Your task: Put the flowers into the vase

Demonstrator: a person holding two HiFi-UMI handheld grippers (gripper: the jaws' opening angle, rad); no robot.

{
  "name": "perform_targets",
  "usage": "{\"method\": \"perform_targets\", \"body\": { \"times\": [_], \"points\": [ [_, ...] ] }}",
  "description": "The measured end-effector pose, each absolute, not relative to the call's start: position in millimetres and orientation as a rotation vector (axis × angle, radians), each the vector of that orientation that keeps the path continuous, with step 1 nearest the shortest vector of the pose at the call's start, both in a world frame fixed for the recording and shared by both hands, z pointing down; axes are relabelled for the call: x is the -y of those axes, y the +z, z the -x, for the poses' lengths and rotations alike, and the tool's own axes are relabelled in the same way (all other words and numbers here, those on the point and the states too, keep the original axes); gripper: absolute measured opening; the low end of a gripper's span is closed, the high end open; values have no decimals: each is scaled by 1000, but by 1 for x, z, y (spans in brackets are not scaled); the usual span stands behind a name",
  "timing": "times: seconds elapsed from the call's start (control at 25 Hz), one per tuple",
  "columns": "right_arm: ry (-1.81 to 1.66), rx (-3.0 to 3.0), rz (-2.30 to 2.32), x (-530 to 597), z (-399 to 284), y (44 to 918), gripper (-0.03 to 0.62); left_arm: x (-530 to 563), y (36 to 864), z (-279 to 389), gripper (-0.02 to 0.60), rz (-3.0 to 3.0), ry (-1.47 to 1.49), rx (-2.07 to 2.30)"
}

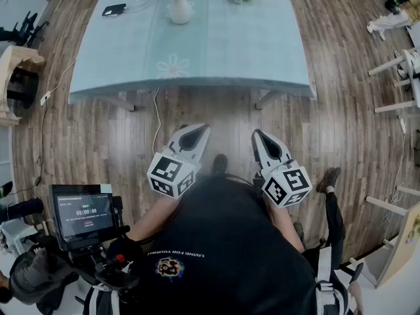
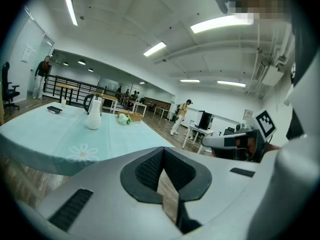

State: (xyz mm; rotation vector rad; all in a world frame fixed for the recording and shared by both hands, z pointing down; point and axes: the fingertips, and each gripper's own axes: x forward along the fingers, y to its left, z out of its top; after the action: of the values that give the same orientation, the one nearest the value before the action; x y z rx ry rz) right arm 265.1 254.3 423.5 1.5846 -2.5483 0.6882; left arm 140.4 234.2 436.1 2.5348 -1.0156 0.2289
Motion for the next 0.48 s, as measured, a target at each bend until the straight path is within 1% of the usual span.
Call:
{"method": "perform_targets", "body": {
  "times": [0.48],
  "points": [
    [694, 2560, -1614, -262, -272, 417, 18, -240, 431, -147, 8, -2556, 226, 1004]
  ]
}}
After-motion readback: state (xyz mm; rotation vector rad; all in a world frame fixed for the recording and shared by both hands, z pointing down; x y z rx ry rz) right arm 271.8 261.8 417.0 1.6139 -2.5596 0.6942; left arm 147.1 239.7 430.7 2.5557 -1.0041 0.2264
